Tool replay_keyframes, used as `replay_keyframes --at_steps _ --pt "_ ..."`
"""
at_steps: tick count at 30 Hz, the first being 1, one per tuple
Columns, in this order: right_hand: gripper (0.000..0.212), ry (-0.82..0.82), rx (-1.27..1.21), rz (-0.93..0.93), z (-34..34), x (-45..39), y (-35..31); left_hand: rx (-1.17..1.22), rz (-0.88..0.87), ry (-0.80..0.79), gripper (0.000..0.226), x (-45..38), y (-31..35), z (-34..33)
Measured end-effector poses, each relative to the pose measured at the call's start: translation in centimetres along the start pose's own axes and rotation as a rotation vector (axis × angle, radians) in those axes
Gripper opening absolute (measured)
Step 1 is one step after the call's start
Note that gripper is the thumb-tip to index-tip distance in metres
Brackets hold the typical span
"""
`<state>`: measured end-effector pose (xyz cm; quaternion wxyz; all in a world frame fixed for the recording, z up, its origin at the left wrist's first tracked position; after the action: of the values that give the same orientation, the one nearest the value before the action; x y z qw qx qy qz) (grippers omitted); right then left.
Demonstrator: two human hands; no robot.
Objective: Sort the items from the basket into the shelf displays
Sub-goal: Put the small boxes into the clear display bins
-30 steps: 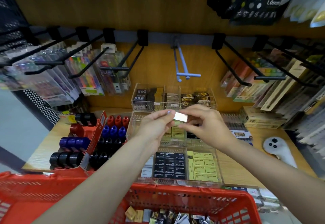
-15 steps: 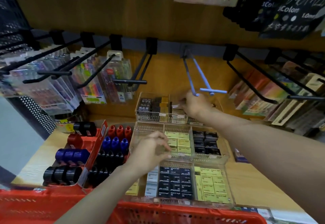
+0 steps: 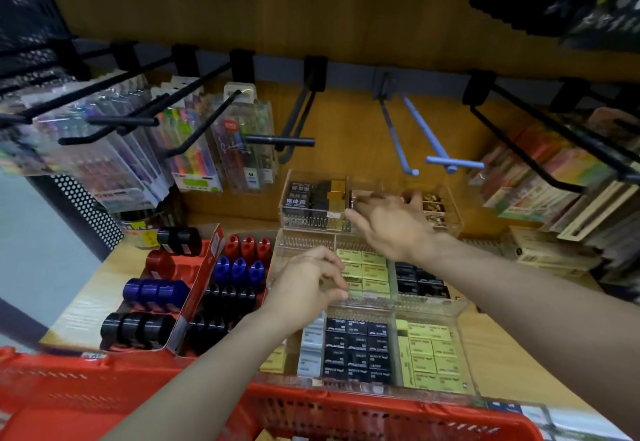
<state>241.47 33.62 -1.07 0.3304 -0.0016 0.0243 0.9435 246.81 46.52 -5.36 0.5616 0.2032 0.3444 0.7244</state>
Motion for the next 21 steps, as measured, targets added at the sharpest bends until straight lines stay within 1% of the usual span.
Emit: replay_keyframes --at_steps 3,5,6,7,9,11,12,14,15,17,18,19,21 --pt "0.085 -0.105 0.096 0.0 -0.8 -0.5 0.3 -0.015 0.017 -0.006 0.005 0.1 -0.1 -0.1" --pt "0.085 -0.144 0.087 -0.016 -0.5 -0.6 0.1 -0.017 0.026 -0.01 0.004 0.0 -0.1 0.0" --pt "0.08 -0.135 0.059 -0.015 -0.2 -0.3 -0.1 -0.018 0.029 -0.012 0.004 0.0 -0.1 0.0" --pt "0.07 -0.092 0.006 -0.009 0.4 0.3 -0.4 -0.034 0.031 -0.013 0.006 0.1 0.1 0.1" --pt "0.048 0.081 -0.163 0.015 2.2 2.9 -0.9 -0.153 0.008 -0.007 0.019 1.0 1.2 0.2" --pt "0.036 0.245 -0.299 0.072 3.9 7.8 -1.9 -0.295 -0.066 0.035 0.032 3.0 3.2 0.2" --pt "0.031 0.287 -0.333 0.109 4.1 10.9 -2.5 -0.325 -0.119 0.061 0.032 4.6 4.4 0.2" --pt "0.022 0.285 -0.357 0.152 2.9 17.2 -3.3 -0.337 -0.243 0.062 0.022 8.5 6.5 -0.5" --pt "0.021 0.235 -0.388 0.146 1.4 20.1 -3.5 -0.348 -0.295 0.034 0.017 10.7 7.1 -1.2" --pt "0.021 0.07 -0.449 0.082 -2.1 24.6 -3.5 -0.375 -0.351 -0.073 0.013 14.8 7.3 -3.3" --pt "0.022 -0.038 -0.456 0.032 -4.4 26.5 -3.4 -0.388 -0.325 -0.159 0.013 16.6 6.6 -4.7" --pt "0.024 -0.153 -0.456 -0.023 -6.8 28.1 -3.3 -0.402 -0.26 -0.261 0.015 18.0 5.4 -6.4" --pt "0.026 -0.351 -0.486 -0.142 -11.5 30.8 -2.8 -0.435 -0.054 -0.474 0.021 20.5 1.8 -9.7"
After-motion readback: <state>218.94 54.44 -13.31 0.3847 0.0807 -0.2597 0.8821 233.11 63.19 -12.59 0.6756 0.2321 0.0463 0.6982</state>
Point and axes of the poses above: each hand's wrist, its own x-axis away from the middle knuckle, its own z-axis out of the back of the hand, y = z × x, the point moved 10 cm from there along -x, towards the middle knuckle, and after that the axes turned 2 degrees about y, right-handed, at the moved point
